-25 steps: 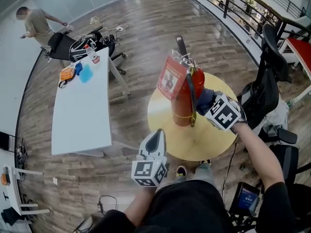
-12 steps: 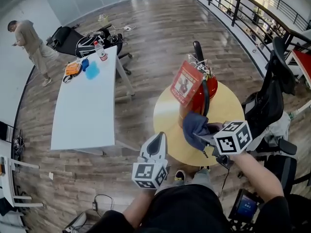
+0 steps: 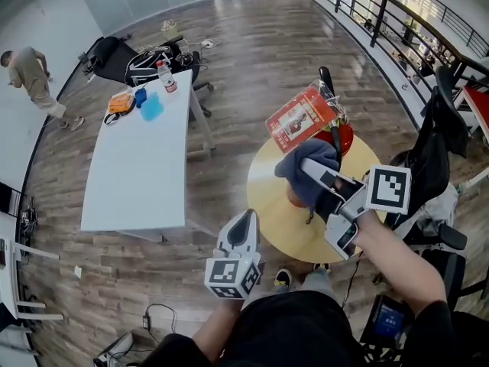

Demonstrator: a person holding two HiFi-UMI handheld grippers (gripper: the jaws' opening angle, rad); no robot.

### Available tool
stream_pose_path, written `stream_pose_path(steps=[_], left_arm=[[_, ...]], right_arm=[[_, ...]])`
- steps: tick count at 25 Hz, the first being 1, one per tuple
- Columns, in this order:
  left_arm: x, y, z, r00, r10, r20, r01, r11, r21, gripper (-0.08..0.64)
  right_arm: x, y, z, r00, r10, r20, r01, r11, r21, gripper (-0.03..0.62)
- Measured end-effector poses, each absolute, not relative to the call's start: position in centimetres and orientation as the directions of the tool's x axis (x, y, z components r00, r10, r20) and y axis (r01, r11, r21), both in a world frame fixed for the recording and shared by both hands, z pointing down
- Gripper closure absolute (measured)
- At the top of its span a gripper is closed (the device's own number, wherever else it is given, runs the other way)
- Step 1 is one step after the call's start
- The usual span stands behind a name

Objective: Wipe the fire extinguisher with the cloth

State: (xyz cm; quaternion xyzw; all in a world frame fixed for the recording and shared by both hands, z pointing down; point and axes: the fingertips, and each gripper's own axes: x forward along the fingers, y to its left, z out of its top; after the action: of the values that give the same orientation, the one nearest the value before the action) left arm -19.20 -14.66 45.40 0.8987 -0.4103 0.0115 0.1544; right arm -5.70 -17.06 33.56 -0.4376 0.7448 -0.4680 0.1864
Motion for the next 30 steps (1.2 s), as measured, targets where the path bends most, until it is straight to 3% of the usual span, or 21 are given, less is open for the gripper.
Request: stream_pose_path(steps=[4, 12, 15, 20, 24, 30], left_arm=[[-19.0, -14.2, 45.3, 0.662, -0.736, 0.143, -0.741, -0.614, 0.271, 0.535], [-19.4, -13.9, 45.4, 0.650, -0.743, 0.156, -0.752, -0.602, 0.269, 0.535], [-19.7, -13.9, 45.5, 0.644, -0.748, 0.161, -0.759, -0.596, 0.263, 0.535], [-20.1, -14.0, 45.2, 0.635, -0.755, 0.161, -0.765, -0.588, 0.261, 0.535], [-20.1, -13.6, 45.3, 0.638, -0.752, 0.168, -0.765, -0.592, 0.255, 0.535], [-20.0, -13.4, 46.0, 0.635, -0.749, 0.187, -0.768, -0.586, 0.258, 0.535]], right_arm=[[-6.4, -18.0, 33.5, -0.558, -0.828, 0.056, -0.420, 0.224, -0.879, 0.495], [-5.5, -17.6, 47.5, -0.474, -0.841, 0.262, -0.399, -0.060, -0.915, 0.494], [-5.2, -17.5, 50.5, -0.451, -0.845, 0.289, -0.413, -0.090, -0.906, 0.494], [-5.8, -17.8, 43.1, -0.501, -0.862, 0.070, -0.215, 0.046, -0.976, 0.495], [-4.7, -16.8, 36.6, -0.454, -0.887, -0.087, -0.121, 0.158, -0.980, 0.495], [-4.1, -16.5, 37.2, -0.454, -0.884, -0.109, -0.189, 0.215, -0.958, 0.494]])
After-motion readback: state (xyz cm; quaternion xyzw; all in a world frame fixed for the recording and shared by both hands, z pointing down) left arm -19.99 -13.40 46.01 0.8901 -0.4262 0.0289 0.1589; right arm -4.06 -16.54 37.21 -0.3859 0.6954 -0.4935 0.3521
